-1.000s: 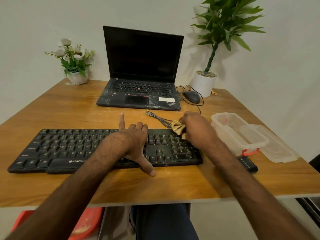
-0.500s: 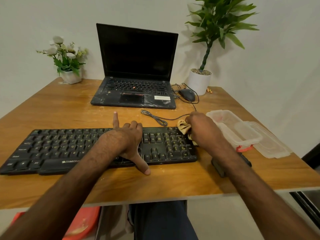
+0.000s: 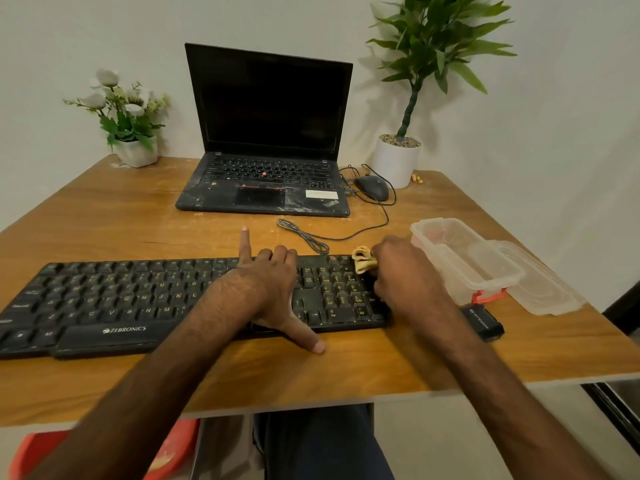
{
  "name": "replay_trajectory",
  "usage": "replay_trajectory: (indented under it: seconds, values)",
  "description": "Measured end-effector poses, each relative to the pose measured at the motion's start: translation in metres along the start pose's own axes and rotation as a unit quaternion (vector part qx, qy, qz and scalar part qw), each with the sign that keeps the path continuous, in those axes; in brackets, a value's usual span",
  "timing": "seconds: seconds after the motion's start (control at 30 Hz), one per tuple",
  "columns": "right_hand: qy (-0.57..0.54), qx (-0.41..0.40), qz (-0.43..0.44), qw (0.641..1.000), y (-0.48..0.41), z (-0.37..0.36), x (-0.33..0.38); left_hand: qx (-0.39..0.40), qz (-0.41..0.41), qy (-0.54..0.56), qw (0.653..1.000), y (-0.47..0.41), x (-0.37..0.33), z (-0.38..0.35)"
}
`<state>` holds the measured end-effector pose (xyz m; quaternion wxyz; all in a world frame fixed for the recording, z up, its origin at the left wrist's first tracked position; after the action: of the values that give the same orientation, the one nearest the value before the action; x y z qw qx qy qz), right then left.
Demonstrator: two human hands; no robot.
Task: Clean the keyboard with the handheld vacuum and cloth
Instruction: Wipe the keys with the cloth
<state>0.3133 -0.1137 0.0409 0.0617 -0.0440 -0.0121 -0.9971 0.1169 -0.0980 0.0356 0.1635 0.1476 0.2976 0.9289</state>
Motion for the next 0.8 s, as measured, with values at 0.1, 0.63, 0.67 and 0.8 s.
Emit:
replay_trajectory:
  seconds: [0.1,0.63,0.67,0.8]
  values:
    - [-0.009,-0.021,0.033,0.999,0.007,-0.004,0.019,0.004,0.011,-0.012,1.0,0.001,-0.006,0.005]
    - [-0.015,-0.022,0.088,0.996,-0.007,-0.005,0.043,0.016,0.032,-0.015,0.999,0.004,-0.009,0.008]
    - [0.002,-0.029,0.091,0.995,-0.01,-0.006,0.041,0.014,0.032,-0.016,0.999,0.005,-0.008,0.008]
    - [-0.025,-0.051,0.026,0.998,-0.019,0.0,0.025,0.004,0.026,-0.013,1.0,0.004,-0.006,0.007]
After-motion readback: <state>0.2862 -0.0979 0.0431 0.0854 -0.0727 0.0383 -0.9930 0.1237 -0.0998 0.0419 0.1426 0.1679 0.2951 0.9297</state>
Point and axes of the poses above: each hand's wrist, its own y-axis away from the middle knuckle, its own z-axis out of the back of the hand, x = y × z, the point moved 1 cm from there along -y, towards the middle knuckle, and after that the axes turned 15 degrees about x, right-handed, at the moved point
